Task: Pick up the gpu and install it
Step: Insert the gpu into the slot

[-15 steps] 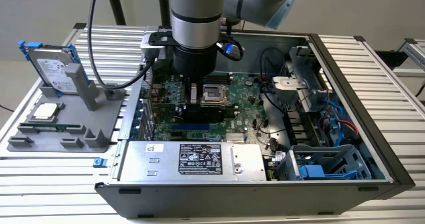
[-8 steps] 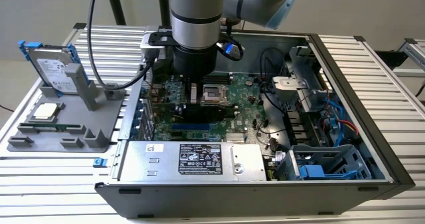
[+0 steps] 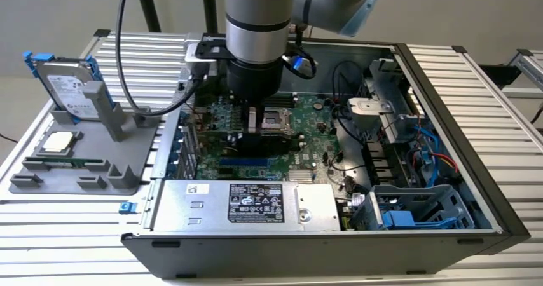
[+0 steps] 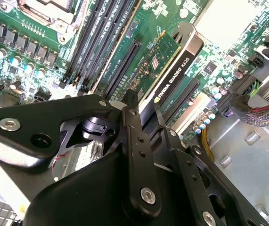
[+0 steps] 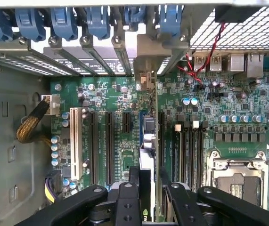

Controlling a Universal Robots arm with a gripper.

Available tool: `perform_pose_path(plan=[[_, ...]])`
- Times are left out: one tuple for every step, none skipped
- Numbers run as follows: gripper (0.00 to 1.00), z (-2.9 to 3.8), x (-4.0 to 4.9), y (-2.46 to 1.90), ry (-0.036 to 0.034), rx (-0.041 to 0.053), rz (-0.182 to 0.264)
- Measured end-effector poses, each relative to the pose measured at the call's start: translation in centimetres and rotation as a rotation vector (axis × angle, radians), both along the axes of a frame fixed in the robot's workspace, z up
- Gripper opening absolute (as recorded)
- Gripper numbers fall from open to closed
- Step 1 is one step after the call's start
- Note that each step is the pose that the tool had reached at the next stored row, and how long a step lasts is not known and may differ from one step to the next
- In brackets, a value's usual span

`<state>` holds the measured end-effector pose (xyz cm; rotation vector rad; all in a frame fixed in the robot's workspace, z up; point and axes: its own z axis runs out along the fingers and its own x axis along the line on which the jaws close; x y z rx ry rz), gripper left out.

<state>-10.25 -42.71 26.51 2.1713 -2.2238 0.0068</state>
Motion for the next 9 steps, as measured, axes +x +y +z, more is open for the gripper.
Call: perform_pose_path(plan=[[0.0, 0.01, 0.2, -0.07, 0.0047, -0.0006, 0.0], [0.0, 0.0, 0.39, -0.11, 0.009, -0.0008, 0.0], [0.0, 0.01, 0.58, -0.18, 0.014, -0.0012, 0.0], [0.0, 0.0, 0.74, -0.24, 0.0194, -0.0013, 0.0], [0.0, 0.01, 0.82, -0.33, 0.0267, -0.0015, 0.0], [0.0, 0.01, 0.86, -0.43, 0.0343, -0.0014, 0.0], [0.0, 0.01, 0.9, -0.52, 0.0427, -0.0013, 0.0], [0.0, 0.01, 0.92, -0.57, 0.0485, 0.0001, 0.0], [0.0, 0.01, 0.92, -0.57, 0.0499, 0.0011, 0.0]])
